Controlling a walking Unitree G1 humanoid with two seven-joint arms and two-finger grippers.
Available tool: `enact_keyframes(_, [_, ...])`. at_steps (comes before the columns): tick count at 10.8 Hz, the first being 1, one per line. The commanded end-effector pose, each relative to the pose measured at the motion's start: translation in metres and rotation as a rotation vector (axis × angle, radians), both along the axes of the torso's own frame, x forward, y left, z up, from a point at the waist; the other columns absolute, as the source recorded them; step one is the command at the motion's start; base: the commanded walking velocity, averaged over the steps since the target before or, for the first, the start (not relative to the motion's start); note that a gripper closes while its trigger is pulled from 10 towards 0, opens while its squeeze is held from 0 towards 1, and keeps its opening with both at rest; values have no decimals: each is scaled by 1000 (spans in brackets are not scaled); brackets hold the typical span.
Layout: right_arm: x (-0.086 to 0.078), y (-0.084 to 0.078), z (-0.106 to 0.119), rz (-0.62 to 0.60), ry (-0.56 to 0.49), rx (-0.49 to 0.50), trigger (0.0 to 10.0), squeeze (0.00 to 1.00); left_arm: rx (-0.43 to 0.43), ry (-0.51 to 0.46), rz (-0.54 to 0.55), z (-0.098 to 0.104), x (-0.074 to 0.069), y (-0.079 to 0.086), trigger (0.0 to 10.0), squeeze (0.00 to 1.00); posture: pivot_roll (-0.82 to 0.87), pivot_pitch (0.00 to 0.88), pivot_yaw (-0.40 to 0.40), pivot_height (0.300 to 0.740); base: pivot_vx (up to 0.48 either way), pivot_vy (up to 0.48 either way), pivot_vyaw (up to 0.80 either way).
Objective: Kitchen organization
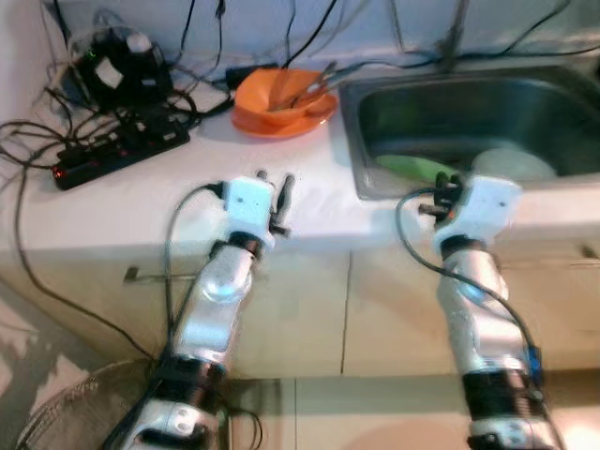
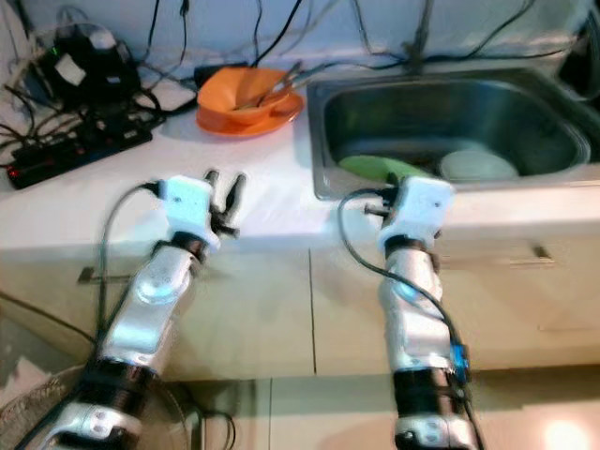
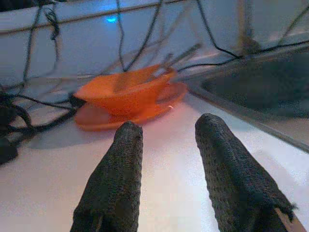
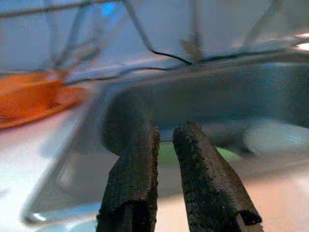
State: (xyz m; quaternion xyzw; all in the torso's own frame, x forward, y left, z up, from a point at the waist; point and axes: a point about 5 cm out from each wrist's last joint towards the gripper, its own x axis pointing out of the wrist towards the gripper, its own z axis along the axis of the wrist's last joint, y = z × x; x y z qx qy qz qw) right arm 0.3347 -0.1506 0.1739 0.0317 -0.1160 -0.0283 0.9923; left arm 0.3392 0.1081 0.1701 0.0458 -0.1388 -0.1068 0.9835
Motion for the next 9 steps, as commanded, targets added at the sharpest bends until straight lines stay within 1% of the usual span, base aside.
enact_keyframes(1, [-1,-1,14,1,-63,-21,10000,0,-25,-65,-4,15,0,-3,10000,0,50,56,104,740,386,0,0])
enact_keyframes(2, [-1,2,24,13,-102,-37,10000,0,-32,-76,2,18,0,-2,10000,0,50,56,104,740,371,0,0])
enact_keyframes(3, [-2,4,27,22,-115,-53,10000,0,-35,-79,3,19,0,-2,10000,0,50,56,104,740,371,0,0])
enact_keyframes(6, [-2,3,25,19,-105,-54,10000,0,-38,-76,-5,19,0,-4,10000,0,41,50,95,740,356,0,0])
enact_keyframes(9, [0,3,29,30,-105,-71,10000,0,-55,-73,-18,17,1,-9,10000,0,25,42,62,740,0,0,0])
